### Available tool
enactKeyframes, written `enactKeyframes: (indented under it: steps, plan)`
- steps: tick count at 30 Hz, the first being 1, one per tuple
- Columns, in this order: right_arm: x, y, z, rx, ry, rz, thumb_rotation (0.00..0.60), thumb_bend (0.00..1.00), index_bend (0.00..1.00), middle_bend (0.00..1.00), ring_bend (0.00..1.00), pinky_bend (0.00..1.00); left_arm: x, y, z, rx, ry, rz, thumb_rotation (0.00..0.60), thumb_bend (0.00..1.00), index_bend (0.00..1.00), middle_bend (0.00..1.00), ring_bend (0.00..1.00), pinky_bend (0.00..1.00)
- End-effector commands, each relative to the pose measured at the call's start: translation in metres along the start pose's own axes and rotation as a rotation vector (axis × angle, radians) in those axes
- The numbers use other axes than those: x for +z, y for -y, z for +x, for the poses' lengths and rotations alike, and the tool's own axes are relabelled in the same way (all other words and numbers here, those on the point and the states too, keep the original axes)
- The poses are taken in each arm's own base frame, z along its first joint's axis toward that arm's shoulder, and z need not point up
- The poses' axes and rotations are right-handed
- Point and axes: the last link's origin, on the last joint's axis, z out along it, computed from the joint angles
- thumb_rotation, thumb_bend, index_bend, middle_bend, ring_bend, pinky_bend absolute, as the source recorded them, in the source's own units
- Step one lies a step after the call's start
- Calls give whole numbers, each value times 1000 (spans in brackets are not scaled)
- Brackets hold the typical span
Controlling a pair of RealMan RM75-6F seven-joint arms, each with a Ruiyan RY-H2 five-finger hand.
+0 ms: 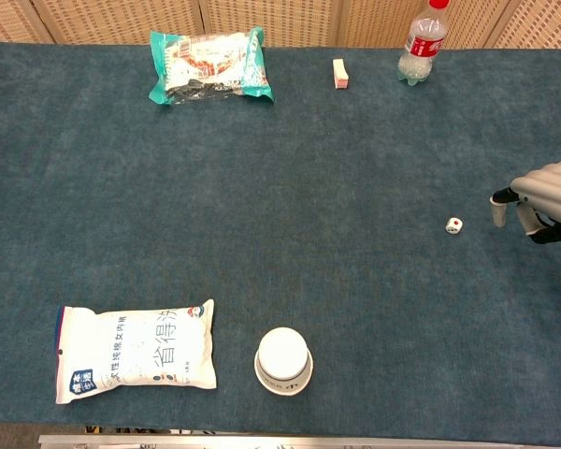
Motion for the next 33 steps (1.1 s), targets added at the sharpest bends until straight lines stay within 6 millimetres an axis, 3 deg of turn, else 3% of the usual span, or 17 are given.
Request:
enactKeyframes:
  steps: [1,33]
  plan:
    - [2,2,-1,-5,5,3,600,988,421,1000,989,952,0,0,0,-1,1,3,600,0,535,507,441,457]
    - [29,25,4,-56,29,34,600,988,421,1000,989,952,-1,7,2,-6,6,36,600,0,535,507,441,458]
